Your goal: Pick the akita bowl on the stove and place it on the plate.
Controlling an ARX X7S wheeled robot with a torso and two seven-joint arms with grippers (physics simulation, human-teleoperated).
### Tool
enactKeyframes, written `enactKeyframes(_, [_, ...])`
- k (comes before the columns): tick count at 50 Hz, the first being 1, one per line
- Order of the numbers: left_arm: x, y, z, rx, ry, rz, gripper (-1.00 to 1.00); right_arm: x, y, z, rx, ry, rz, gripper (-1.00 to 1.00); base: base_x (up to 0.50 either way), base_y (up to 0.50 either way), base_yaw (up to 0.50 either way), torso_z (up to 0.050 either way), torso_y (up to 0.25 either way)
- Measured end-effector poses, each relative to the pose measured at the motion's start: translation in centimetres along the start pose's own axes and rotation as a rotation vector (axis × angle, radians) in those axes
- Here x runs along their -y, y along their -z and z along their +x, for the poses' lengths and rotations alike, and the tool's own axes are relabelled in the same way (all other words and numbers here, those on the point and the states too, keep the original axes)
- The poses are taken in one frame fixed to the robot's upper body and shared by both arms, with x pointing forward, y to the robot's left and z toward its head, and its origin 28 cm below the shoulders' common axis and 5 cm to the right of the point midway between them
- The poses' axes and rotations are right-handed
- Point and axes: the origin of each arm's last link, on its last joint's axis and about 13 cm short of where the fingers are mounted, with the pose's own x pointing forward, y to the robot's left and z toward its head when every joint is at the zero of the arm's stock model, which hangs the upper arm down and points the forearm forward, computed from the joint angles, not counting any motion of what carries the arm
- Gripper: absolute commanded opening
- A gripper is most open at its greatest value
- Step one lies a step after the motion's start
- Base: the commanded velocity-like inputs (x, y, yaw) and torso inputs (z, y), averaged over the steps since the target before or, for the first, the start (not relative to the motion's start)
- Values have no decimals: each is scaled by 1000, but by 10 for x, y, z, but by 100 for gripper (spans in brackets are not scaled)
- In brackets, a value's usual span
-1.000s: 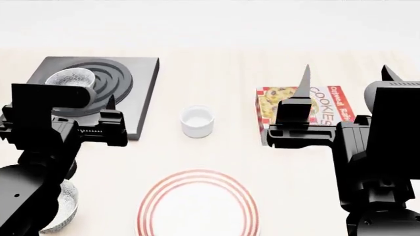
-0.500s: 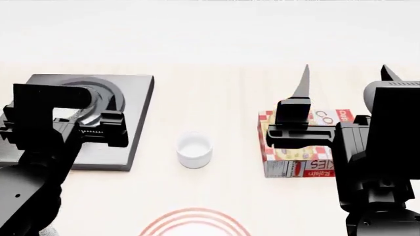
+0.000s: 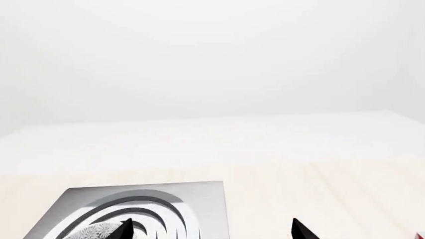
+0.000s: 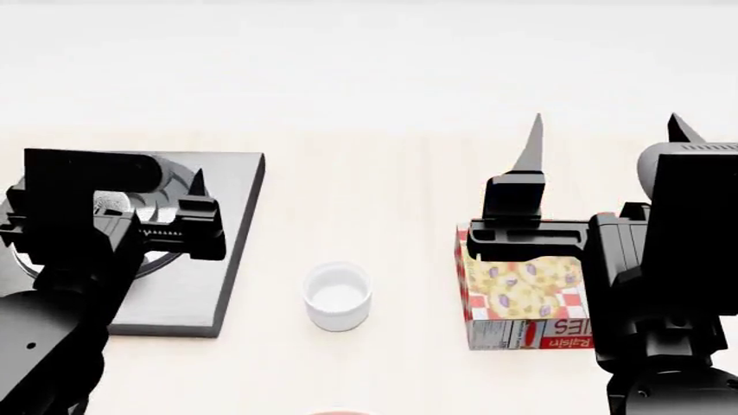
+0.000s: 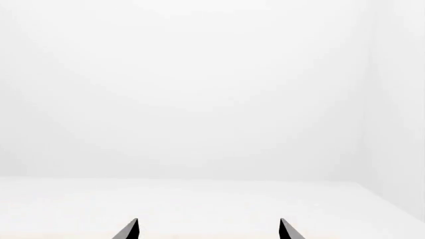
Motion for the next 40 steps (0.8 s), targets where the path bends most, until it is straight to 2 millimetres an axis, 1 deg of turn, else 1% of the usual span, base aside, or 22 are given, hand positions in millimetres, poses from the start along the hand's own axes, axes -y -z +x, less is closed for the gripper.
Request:
enactKeyframes(9, [0,0,0,1,2,4,100,0,0,0,0,0,0,100,276,0,0,0,0])
enactKeyframes(15, [-1,-7,2,12,4,14,100,0,-1,0,0,0,-1,100,14,0,0,0,0])
enactKeyframes(22, [-5,-25,9,43,1,30,100,0,-1,-1,-1,1,-2,100,0,0,0,0,0])
enactKeyframes(30, [-11,-51,19,77,13,61,100,0,0,-1,-2,2,-1,100,0,0,0,0,0])
enactKeyframes(40, [-18,-78,34,86,35,81,100,0,0,0,-1,3,1,100,0,0,0,0,0])
